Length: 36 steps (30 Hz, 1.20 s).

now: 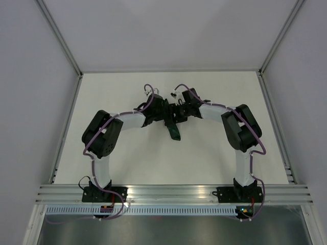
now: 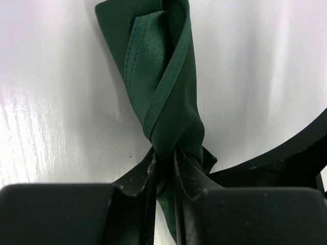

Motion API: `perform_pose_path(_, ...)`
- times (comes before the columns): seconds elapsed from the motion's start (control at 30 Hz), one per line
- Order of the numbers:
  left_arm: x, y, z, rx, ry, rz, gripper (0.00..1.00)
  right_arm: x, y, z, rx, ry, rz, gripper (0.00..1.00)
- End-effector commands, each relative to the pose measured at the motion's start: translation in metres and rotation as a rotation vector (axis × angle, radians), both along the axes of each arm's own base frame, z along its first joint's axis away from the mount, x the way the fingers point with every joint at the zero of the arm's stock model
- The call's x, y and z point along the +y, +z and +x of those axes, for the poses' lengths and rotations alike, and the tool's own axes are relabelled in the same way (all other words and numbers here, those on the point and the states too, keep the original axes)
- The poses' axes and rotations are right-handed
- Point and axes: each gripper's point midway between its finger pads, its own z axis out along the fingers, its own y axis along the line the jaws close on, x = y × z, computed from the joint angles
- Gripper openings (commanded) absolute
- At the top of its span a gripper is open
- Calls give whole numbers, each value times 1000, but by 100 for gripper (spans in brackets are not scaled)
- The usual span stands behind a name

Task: Fold the napkin, place the utensils inside, and roll it up
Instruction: Roll the napkin at the center of the board.

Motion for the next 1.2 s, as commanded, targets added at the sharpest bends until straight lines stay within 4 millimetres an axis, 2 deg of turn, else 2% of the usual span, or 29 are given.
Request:
perform_pose_path(0.0, -6, -15, -4, 27, -91, 88, 20, -12, -10, -16, 56, 3, -89, 70)
perform_pose_path(0.1, -10, -13, 2, 19, -109, 98, 20, -15, -5, -14, 58, -4, -84, 69)
perform_pose_path(0.17, -7, -20, -3, 53, -116, 122, 20, -18, -1, -12, 55, -8, -79, 69)
perform_pose_path(0.3, -8, -17, -1, 49, -129, 133, 20, -25, 8, -7, 29, -8, -76, 68)
perform_pose_path(0.53, -10, -19, 2, 64, -166, 168, 20, -25, 30, -8, 12, 14, -28, 71)
perform_pose_path(0.77, -11, -22, 5, 79, -217, 219, 24, -37, 39, 1, -9, -24, -33, 69)
perform_pose_path(0.9, -12, -23, 7, 81, -232, 228, 26, -44, 34, 4, 9, -47, -48, 60)
perform_pose_path(0.97, -13, -24, 6, 86, -234, 229, 26, -46, 28, 2, 23, -44, -56, 52)
perform_pose_path(1.17, -14, -27, 6, 93, -244, 226, 29, -47, 9, -1, 58, -35, -76, 50)
